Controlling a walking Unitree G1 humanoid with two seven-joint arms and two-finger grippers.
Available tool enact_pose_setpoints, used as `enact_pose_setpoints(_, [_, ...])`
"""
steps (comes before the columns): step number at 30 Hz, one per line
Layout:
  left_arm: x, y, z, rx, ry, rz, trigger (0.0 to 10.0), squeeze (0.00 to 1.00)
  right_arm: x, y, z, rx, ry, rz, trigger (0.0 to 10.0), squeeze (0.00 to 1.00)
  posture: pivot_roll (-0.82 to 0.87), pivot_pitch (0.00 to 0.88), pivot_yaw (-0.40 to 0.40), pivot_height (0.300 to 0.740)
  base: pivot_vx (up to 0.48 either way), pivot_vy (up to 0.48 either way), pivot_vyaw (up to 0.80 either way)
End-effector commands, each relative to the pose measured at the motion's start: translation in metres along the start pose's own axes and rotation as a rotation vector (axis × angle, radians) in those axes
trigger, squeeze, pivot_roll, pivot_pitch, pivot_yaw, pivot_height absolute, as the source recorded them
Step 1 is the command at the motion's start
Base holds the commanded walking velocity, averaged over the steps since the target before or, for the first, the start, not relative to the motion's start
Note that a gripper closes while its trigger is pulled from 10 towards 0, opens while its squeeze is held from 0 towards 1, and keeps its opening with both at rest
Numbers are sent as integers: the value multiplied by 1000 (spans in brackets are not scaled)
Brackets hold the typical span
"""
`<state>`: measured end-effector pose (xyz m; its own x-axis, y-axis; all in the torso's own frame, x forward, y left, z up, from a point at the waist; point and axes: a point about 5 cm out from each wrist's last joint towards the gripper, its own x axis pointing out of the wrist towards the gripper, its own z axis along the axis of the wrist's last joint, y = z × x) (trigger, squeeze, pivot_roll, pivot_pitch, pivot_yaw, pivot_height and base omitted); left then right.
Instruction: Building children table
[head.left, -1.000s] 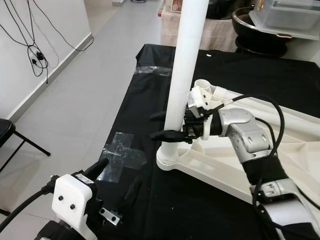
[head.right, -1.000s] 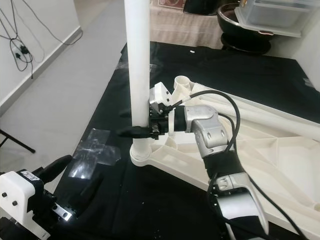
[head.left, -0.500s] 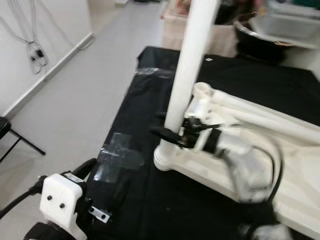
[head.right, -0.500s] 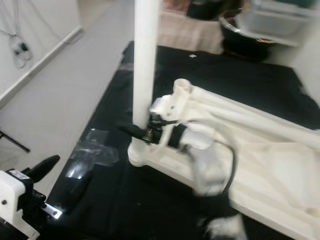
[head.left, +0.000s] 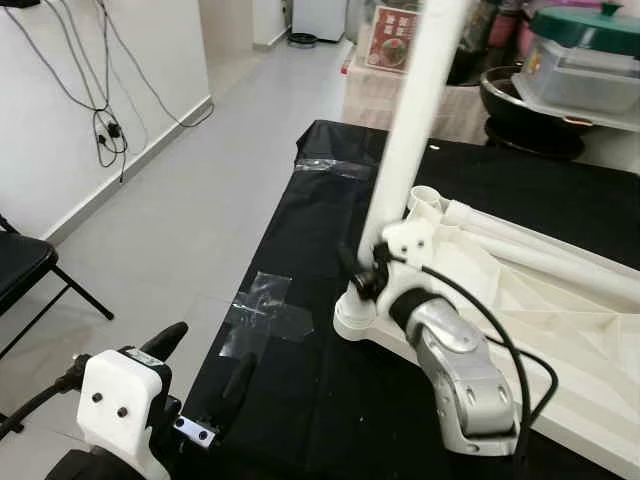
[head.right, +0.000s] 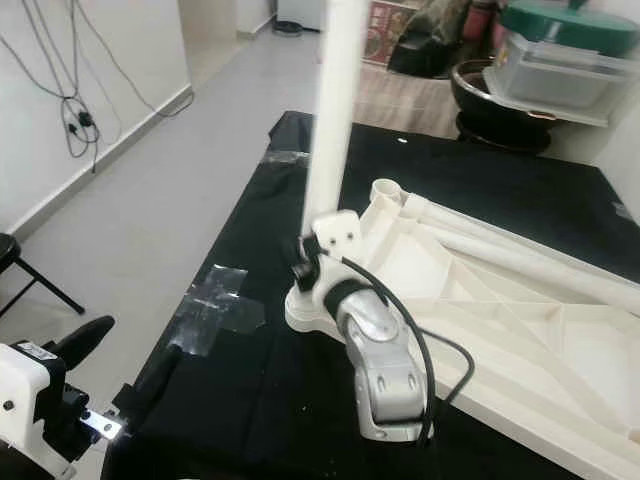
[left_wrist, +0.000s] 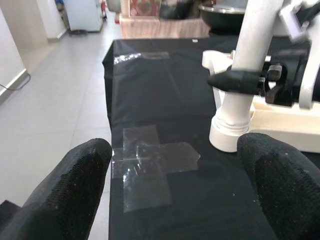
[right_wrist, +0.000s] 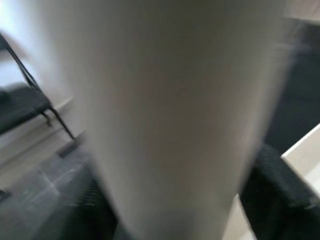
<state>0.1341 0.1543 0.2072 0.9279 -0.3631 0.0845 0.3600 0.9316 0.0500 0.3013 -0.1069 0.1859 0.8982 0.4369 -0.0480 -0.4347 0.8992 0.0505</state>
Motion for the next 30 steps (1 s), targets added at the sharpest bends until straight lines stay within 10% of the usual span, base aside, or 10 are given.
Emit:
enact_pose_setpoints(1, [-1,0,-2,5,24,-10,10000,0,2,1,10,14,-46,50,10000,1000,184,185,-75,740,0,0,0])
enact_pose_setpoints(5, [0,0,-2,2,25,-10,10000,0,8,-1,23,5,-107,186,10000,1000,186,184,-78,740,0,0,0])
enact_pose_setpoints(6, [0,-1,-2,-1,24,-9,10000,0,13,-1,33,-63,-135,362,10000,0,189,184,-79,740,0,0,0])
enact_pose_setpoints(14, [1,-1,-1,-1,19,-4,10000,0,6,-11,23,-166,-2,760,10000,0,211,185,-86,740,0,0,0])
enact_pose_setpoints(24, [0,-1,-1,-3,21,-3,10000,0,14,-32,29,-207,16,931,10000,0,224,187,-88,740,0,0,0])
enact_pose_setpoints(25, [0,-1,-1,-4,22,-3,10000,0,13,-33,29,-214,20,962,4863,0,228,186,-89,740,0,0,0])
enact_pose_setpoints(26, [0,-1,-1,-4,22,-3,10000,0,13,-33,29,-214,20,962,4863,0,228,186,-89,740,0,0,0])
enact_pose_setpoints(27, [-1,-2,-1,-5,23,-3,10000,0,13,-34,29,-210,22,997,0,0,229,186,-89,740,0,0,0])
enact_pose_setpoints(30, [-1,-2,-2,-5,24,-4,10000,0,12,-35,29,-209,24,1035,0,0,230,185,-89,740,0,0,0])
